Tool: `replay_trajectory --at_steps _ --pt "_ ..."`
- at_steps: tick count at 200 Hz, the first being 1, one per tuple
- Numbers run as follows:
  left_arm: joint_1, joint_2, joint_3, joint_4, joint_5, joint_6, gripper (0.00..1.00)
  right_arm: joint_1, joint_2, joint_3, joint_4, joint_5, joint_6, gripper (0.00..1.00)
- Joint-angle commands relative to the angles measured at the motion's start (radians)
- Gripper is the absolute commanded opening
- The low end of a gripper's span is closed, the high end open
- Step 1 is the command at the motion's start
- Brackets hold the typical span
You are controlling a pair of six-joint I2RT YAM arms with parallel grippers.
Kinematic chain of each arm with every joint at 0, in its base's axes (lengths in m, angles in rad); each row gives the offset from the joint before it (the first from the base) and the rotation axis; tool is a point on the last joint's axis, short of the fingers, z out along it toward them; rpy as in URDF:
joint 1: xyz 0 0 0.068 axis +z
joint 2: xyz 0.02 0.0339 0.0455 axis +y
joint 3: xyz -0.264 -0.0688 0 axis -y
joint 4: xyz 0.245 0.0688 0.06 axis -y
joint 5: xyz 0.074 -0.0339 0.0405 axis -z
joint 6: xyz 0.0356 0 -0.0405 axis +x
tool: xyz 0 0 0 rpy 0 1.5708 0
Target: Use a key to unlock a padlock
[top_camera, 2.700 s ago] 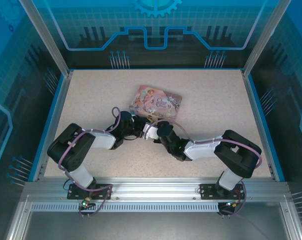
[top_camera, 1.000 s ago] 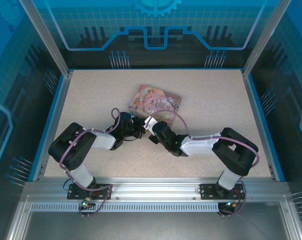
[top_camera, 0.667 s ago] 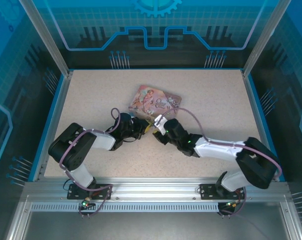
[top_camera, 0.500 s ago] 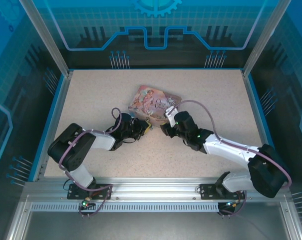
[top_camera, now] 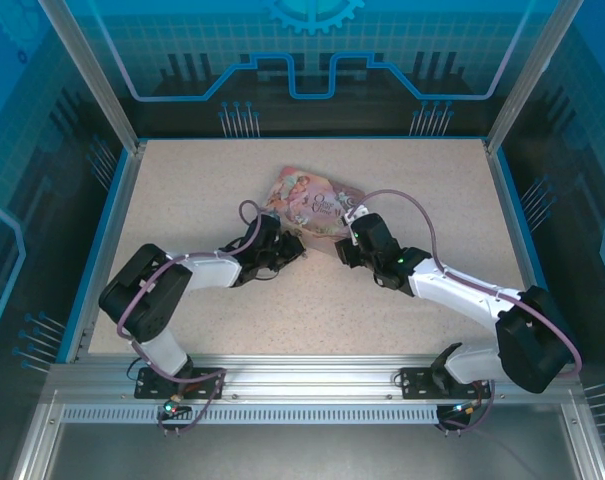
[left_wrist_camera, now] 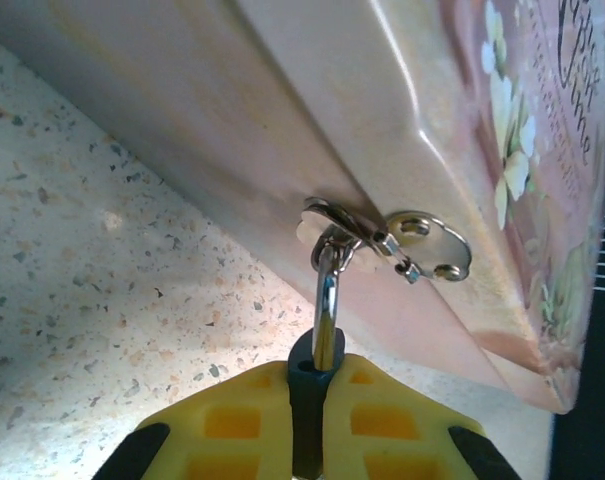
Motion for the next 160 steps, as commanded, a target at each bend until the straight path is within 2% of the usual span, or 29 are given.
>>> replay_trajectory --at_steps 1,31,68,111,160 --pt "-0.02 0.043 0.031 -0.213 -0.098 0.109 0.13 -0.013 -0.003 0.013 -0.03 0.038 0.018 0.53" --pt "-0.047 0.076 0.093 -0.274 -0.113 0.148 0.2 -0.013 -0.009 0.001 -0.032 0.048 0.023 0.53" --pt "-0.093 0.077 0.153 -0.333 -0.16 0.204 0.23 -0.014 -0.017 -0.012 -0.041 0.057 0.028 0.53" --pt "-0.109 0.073 0.161 -0.278 -0.161 0.242 0.27 -0.016 -0.026 -0.03 -0.047 0.059 0.032 0.53" --pt "-0.129 0.026 0.158 -0.214 -0.178 0.349 0.3 -0.016 -0.037 -0.049 -0.052 0.064 0.031 0.54"
